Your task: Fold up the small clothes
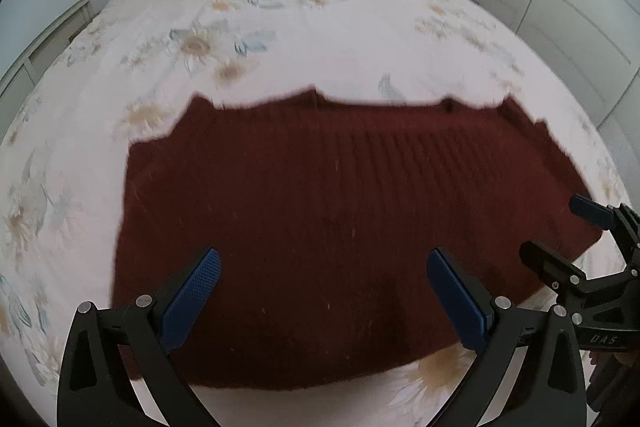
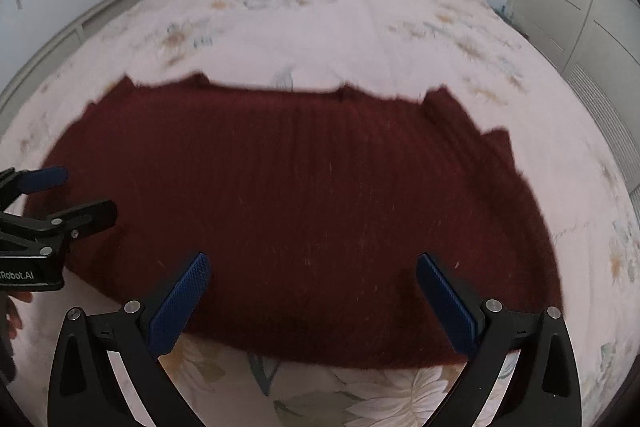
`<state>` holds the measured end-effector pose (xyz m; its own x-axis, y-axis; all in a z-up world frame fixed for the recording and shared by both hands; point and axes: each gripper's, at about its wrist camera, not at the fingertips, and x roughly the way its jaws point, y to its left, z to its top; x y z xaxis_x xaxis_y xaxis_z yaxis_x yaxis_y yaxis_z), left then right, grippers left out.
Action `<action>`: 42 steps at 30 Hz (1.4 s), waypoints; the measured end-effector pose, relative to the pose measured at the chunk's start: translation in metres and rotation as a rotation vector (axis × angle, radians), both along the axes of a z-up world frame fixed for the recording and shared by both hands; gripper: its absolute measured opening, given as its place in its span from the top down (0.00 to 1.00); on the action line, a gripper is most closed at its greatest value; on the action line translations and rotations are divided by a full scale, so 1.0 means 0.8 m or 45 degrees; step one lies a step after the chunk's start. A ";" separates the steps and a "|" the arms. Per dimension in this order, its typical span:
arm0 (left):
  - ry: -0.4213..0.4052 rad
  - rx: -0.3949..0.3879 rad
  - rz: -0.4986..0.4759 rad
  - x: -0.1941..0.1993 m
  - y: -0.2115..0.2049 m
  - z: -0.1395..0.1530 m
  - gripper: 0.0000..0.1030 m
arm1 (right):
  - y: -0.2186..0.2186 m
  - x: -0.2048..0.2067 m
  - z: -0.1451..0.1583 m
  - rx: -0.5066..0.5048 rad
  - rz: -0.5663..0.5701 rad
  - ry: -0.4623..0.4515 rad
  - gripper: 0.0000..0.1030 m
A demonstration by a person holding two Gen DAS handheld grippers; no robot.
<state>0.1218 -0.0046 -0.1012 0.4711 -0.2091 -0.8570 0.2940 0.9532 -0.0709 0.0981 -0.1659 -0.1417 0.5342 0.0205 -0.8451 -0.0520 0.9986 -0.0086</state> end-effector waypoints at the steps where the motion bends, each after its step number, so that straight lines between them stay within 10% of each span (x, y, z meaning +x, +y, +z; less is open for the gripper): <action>1: 0.013 0.021 0.001 -0.001 0.000 -0.010 0.01 | -0.003 -0.001 -0.005 -0.011 -0.004 0.007 0.00; 24: 0.049 0.099 0.056 -0.012 0.071 -0.054 0.01 | -0.106 -0.022 -0.009 0.060 -0.181 0.039 0.00; 34: 0.120 -0.070 0.149 0.007 0.128 0.000 0.01 | -0.107 -0.081 0.037 0.101 -0.158 -0.034 0.00; 42: 0.324 -0.259 0.272 0.048 0.167 -0.038 0.01 | -0.119 -0.107 0.034 0.127 -0.216 -0.001 0.00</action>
